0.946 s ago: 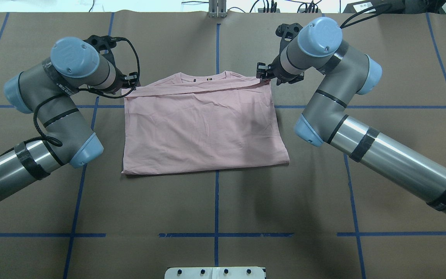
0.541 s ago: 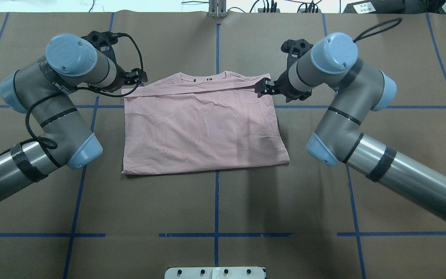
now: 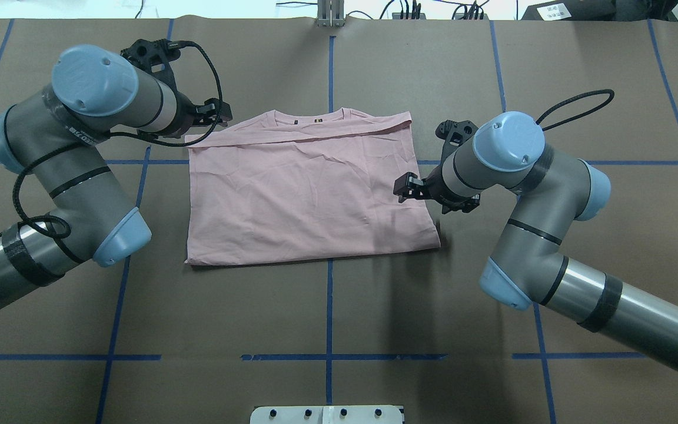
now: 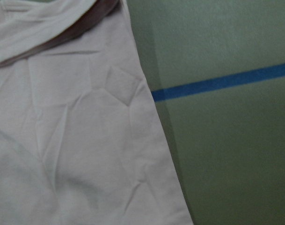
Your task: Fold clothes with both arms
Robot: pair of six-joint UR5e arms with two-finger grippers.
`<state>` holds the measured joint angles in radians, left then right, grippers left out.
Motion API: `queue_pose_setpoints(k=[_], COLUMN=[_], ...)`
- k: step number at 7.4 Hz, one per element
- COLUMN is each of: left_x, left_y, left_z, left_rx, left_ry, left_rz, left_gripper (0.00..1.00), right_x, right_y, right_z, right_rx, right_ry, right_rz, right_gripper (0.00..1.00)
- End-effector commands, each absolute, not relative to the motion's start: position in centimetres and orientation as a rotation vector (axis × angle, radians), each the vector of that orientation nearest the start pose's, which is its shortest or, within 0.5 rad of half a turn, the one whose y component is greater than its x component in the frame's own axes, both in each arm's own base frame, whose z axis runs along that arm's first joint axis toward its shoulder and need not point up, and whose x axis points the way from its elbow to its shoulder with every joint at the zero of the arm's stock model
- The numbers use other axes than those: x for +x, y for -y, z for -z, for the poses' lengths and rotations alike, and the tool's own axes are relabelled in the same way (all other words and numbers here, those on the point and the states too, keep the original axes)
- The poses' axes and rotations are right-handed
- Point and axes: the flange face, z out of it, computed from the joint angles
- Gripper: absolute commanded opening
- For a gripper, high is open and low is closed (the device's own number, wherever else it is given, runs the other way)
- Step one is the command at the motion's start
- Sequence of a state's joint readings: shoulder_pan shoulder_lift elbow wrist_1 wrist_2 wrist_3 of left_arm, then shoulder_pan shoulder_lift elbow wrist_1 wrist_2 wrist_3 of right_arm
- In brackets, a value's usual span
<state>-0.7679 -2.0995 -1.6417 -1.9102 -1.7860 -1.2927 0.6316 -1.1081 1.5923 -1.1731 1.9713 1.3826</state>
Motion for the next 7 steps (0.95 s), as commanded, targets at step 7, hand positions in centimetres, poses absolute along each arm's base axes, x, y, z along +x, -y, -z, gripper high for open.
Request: queue_pose_setpoints(k=[7], left_x=[41.3], left_y=[54.3], left_z=[-28.2], left_rx=[0.277], left_ry=[-0.927], left_rz=[0.35], left_gripper=[1.0], right_x=[-49.9], right_y=[43.6], right_z=[-35.9], right_rx=[-0.071], right_ry=[0.871], right_rz=[-0.205], right_gripper=[0.94])
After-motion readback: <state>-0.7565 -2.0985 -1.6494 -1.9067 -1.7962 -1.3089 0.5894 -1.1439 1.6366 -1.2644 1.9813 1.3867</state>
